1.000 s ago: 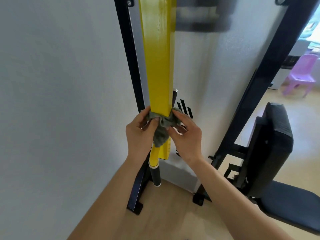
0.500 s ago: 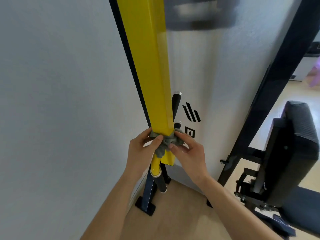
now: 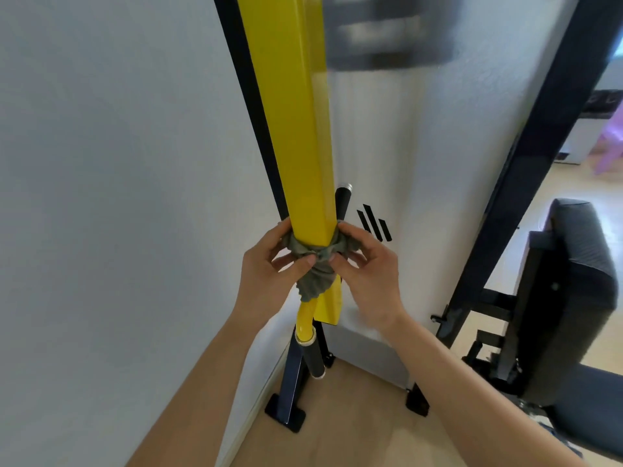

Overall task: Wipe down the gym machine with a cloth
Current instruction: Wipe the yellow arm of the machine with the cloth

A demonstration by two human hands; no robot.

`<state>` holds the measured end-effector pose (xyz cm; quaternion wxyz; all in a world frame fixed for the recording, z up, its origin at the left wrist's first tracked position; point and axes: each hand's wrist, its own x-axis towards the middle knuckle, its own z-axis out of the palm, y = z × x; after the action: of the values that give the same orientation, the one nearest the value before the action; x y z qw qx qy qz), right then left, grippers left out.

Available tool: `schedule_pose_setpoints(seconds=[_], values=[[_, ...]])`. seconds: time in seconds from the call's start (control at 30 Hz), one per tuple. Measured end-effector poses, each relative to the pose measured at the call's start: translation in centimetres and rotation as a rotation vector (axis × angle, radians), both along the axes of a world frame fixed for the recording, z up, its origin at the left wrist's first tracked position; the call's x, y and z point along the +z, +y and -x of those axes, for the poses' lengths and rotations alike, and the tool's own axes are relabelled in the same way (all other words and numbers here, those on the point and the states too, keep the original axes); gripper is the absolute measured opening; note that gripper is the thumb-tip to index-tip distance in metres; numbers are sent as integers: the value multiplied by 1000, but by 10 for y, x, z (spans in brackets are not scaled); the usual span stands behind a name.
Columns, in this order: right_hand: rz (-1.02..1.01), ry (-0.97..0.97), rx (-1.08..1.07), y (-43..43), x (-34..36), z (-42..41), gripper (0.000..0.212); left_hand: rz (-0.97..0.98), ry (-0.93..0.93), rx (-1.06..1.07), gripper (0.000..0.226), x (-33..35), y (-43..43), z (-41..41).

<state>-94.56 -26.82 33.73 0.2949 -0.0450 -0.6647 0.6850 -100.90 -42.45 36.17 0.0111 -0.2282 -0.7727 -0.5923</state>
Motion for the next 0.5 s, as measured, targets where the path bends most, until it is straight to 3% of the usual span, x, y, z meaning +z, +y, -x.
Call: schedule_pose_setpoints(seconds=[0.27,0.37,0.5], values=[[84,83,-98,-11,44,3,48,-214,78,-80,70,50,4,11],[205,130,-113,-14,67,1,47,-326,54,-85,62,65,9,8],[189,207,-148,-14,95,2,36,-431,50,-89,48,86,20,3]])
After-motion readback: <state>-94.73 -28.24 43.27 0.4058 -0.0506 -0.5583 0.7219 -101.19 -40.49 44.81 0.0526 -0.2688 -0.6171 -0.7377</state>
